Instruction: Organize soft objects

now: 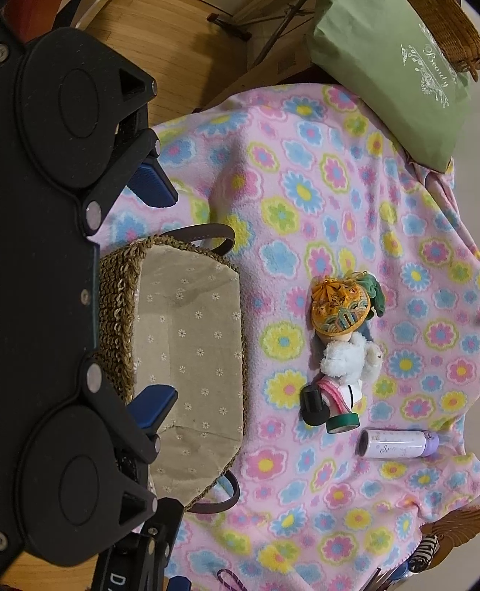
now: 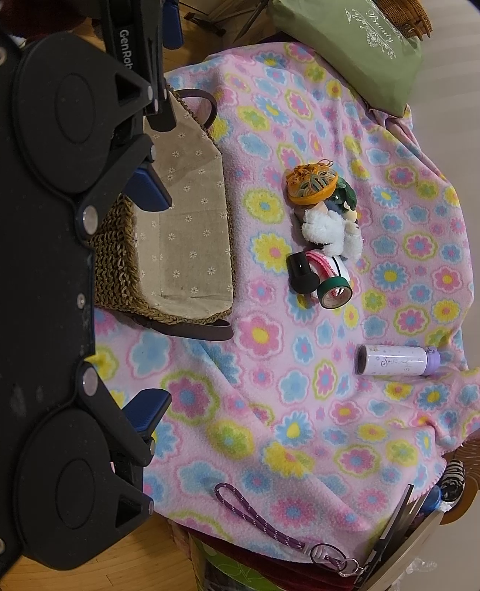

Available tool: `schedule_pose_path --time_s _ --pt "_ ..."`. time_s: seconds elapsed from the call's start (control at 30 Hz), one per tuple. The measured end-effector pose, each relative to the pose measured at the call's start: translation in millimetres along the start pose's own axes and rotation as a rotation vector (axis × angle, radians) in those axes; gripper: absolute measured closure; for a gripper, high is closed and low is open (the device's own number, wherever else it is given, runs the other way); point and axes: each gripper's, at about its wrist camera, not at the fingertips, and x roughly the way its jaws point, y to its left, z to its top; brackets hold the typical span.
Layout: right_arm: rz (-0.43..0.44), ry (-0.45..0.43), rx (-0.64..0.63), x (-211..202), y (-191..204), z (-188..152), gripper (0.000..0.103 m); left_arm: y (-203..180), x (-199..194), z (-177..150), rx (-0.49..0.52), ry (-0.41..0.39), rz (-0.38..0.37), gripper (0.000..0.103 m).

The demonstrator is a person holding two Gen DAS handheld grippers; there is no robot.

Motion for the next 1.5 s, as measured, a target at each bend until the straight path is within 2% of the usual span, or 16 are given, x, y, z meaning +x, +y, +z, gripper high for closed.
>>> schedule_pose_path --time_s 0.37,0.67,0.93,1.07,1.2,1.5 --pt "0.002 0.002 0.002 0.6 0.1 -0.7 0.000 0.3 -0.5 -0.7 0.000 0.003 -0.003 0.004" --pt "0.003 -0.002 0.004 2.7 -0.2 -1.6 0.000 -0.5 1.3 -1.3 -0.002 0.009 -0.039 0.004" --pt "-0.023 -0.040 0.011 6.9 -5.4 4.7 0.001 -1.3 4.7 1.5 -0.008 0.019 -0.071 0.011" --pt "-0.050 -0.066 -0.002 12.2 -5.6 10.9 0.001 0.2 8.7 9.4 -0.007 0.013 -0.076 0.011" --pt "-0.019 -0.047 0.005 22.2 -7.0 20.5 0.006 5.1 13.1 22.1 -0.012 0.002 -0.074 0.011" --pt "0.002 -0.038 0.012 45.6 -6.6 49.7 0.006 15.1 37.8 56.1 -0.008 -0.013 -0.028 0.011"
